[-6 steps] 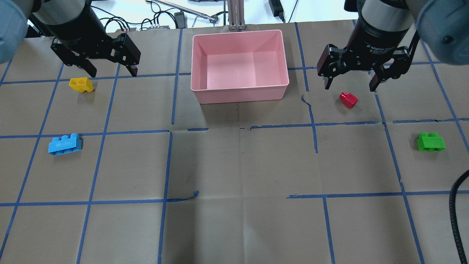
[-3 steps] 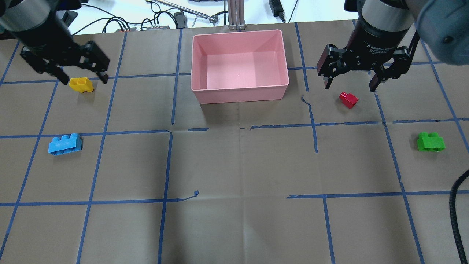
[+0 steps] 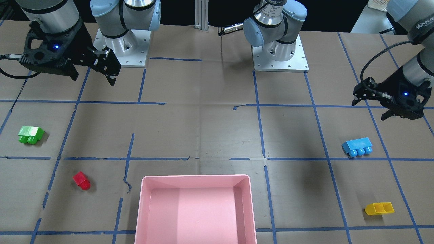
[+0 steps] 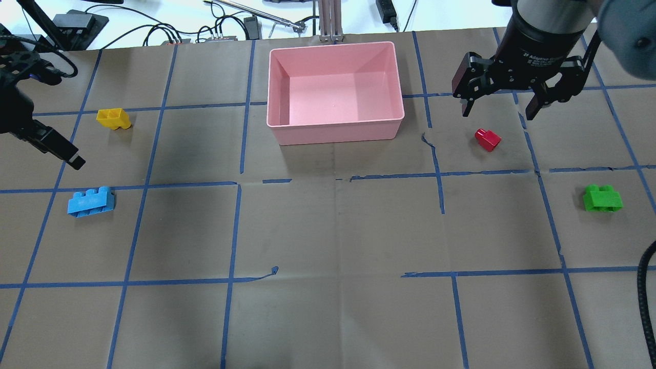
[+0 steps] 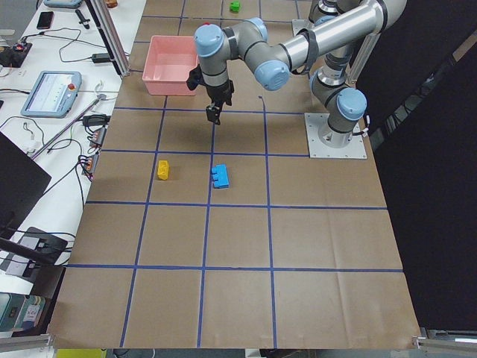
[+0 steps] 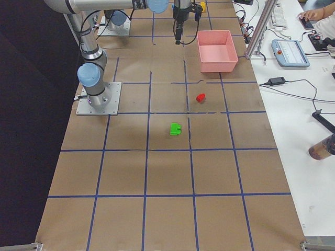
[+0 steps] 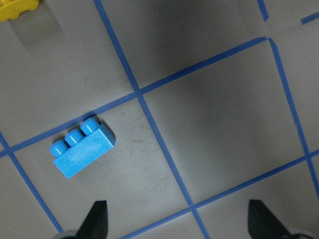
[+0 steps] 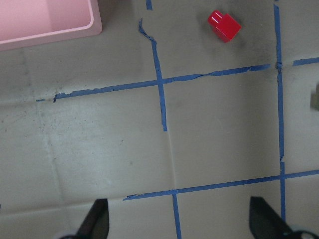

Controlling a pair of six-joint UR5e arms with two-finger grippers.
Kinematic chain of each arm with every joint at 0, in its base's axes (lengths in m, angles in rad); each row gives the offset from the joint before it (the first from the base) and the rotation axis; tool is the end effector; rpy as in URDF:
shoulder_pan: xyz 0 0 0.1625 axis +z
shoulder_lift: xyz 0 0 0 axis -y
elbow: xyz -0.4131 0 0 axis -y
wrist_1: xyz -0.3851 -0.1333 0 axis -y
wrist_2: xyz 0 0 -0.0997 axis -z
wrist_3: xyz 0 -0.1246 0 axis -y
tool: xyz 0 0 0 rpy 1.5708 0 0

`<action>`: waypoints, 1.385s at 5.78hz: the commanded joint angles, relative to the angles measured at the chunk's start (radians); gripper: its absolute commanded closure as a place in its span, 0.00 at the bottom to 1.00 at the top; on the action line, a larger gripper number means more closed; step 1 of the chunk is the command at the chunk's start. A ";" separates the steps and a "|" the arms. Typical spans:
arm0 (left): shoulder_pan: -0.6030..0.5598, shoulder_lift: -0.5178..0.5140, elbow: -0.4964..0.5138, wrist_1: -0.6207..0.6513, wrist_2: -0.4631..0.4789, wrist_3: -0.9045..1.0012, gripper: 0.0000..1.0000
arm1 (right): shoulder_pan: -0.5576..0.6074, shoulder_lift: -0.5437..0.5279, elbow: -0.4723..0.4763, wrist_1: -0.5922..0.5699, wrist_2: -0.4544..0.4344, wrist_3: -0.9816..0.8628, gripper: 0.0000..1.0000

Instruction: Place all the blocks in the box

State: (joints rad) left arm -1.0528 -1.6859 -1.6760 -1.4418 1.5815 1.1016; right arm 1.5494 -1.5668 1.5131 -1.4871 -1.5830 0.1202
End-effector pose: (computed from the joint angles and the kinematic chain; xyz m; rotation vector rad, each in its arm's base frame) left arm 0.1384 -0.5094 0.3555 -0.8870 -2.9505 -0.1090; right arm 0.1214 -0.4848 0.4687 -0.2210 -3.1198 -0.0459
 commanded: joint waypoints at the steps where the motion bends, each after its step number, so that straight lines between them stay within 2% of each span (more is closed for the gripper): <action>1: 0.095 -0.113 -0.016 0.149 0.000 0.420 0.01 | -0.110 0.007 -0.007 0.019 -0.006 -0.022 0.00; 3: 0.134 -0.211 -0.024 0.240 -0.011 0.642 0.02 | -0.336 0.008 -0.002 0.008 -0.005 -0.329 0.00; 5: 0.134 -0.253 -0.138 0.402 -0.012 0.716 0.02 | -0.556 0.059 -0.002 -0.018 -0.003 -0.637 0.00; 6: 0.134 -0.253 -0.178 0.412 -0.009 0.737 0.02 | -0.645 0.106 -0.002 -0.057 -0.003 -0.784 0.00; 7: 0.134 -0.262 -0.188 0.431 -0.011 0.745 0.03 | -0.673 0.167 0.002 -0.117 -0.008 -0.856 0.00; 8: 0.134 -0.280 -0.198 0.490 -0.011 0.760 0.03 | -0.674 0.209 0.040 -0.122 -0.003 -0.850 0.00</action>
State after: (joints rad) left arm -0.9189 -1.9518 -1.8619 -0.9971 1.5710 1.8484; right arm 0.8890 -1.4031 1.5267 -1.5902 -1.5882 -0.7075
